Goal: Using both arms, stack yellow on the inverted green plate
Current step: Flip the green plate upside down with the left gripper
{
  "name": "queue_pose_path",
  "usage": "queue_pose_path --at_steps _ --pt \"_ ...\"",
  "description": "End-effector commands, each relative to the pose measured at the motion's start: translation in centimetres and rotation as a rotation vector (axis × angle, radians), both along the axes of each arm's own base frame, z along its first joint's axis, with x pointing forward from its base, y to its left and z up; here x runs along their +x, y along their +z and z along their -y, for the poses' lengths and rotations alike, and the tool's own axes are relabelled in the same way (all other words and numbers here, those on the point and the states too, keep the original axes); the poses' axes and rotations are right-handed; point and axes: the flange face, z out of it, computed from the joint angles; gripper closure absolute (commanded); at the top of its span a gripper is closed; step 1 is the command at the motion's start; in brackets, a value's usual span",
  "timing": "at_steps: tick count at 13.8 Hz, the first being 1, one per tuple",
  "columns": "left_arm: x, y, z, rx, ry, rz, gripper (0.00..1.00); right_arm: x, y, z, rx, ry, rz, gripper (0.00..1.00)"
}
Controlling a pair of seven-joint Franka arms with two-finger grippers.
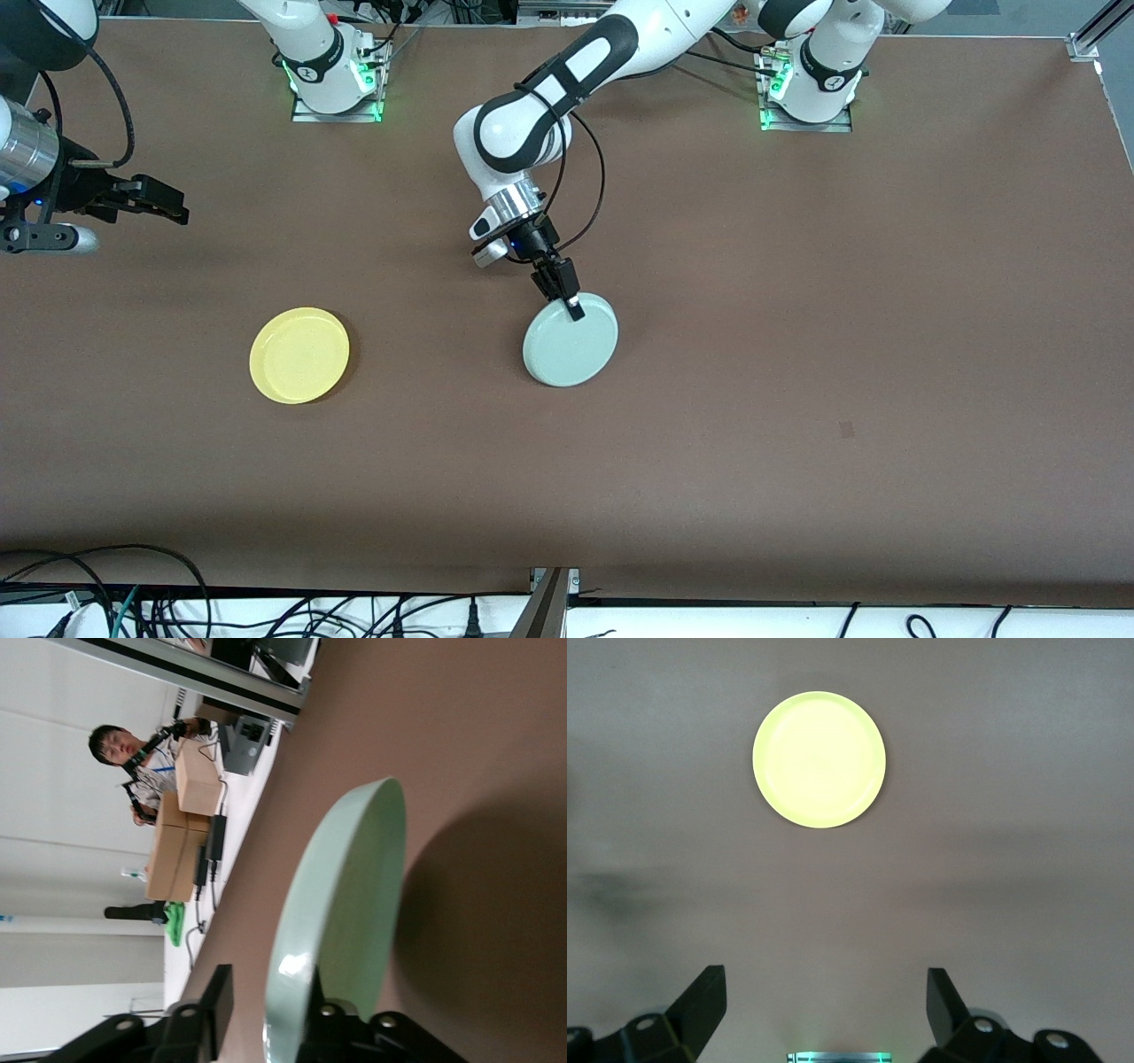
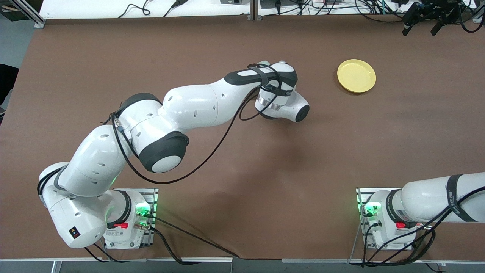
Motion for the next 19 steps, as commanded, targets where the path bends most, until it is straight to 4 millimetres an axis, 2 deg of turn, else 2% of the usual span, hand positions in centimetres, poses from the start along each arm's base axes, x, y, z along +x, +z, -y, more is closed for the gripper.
queue_pose_path --at_steps 1,2,7,12,15,19 --pt "-1.1 -0.4 1.7 -0.102 0.049 -0.030 0.05 0.0 0.4 -0.1 0.000 -0.015 -0.003 0.00" --pt "-1.2 0.1 2.1 -0.136 0.068 -0.047 0.00 0.0 0.4 -0.1 0.000 -0.015 -0.003 0.00" --pt "-2.2 2.0 3.6 -0.257 0.149 -0.134 0.00 0.0 0.4 -0.1 0.000 -0.015 -0.003 0.00" --pt "-3.1 1.8 4.6 -0.523 0.340 -0.216 0.00 0.0 0.4 -0.1 0.000 -0.015 -0.003 0.00" --pt "-2.0 2.1 4.7 -0.694 0.461 -0.274 0.00 0.0 0.4 -0.1 0.000 -0.015 -0.003 0.00" --pt "-0.8 2.0 4.5 -0.808 0.510 -0.323 0.00 0.0 0.4 -0.1 0.000 -0.015 -0.003 0.00"
